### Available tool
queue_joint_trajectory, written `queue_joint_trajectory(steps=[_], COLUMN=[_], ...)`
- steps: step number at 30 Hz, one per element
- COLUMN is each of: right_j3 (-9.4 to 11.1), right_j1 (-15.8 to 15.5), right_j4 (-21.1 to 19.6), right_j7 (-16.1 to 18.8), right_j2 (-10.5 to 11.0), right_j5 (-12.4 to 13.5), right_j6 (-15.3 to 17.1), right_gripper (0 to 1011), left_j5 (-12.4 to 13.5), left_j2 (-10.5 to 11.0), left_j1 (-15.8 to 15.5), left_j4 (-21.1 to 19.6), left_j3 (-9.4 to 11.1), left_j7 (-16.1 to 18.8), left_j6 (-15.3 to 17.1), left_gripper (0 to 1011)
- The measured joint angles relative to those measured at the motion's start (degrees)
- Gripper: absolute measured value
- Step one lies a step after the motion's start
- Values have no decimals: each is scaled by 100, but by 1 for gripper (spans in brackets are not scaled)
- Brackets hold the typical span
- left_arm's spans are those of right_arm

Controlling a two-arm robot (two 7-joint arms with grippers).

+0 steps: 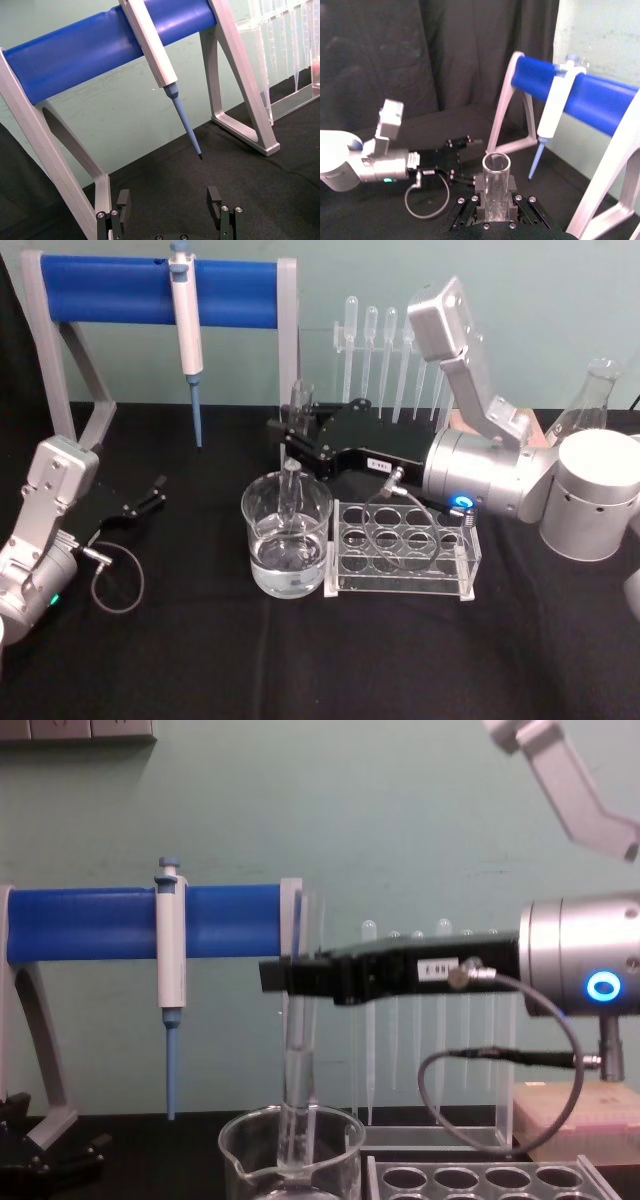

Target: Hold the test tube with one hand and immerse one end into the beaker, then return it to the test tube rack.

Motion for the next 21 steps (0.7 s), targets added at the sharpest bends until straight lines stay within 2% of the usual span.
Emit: queue_joint_trajectory(steps=[11, 21], right_j3=[-216, -297], right_j1=[9, -43], right_j4=[546, 729], right_j7=[-7, 28], right_j2=[-137, -241], right_j5=[-260, -448], right_j6=[-298, -384], right_gripper=[227, 227], left_j5=[0, 0], left_j2=[0, 0], left_j1=[0, 0], left_j4=[0, 0], left_j3=[0, 0], left_j7=[0, 0], left_j6=[0, 0], left_gripper=[1000, 1000])
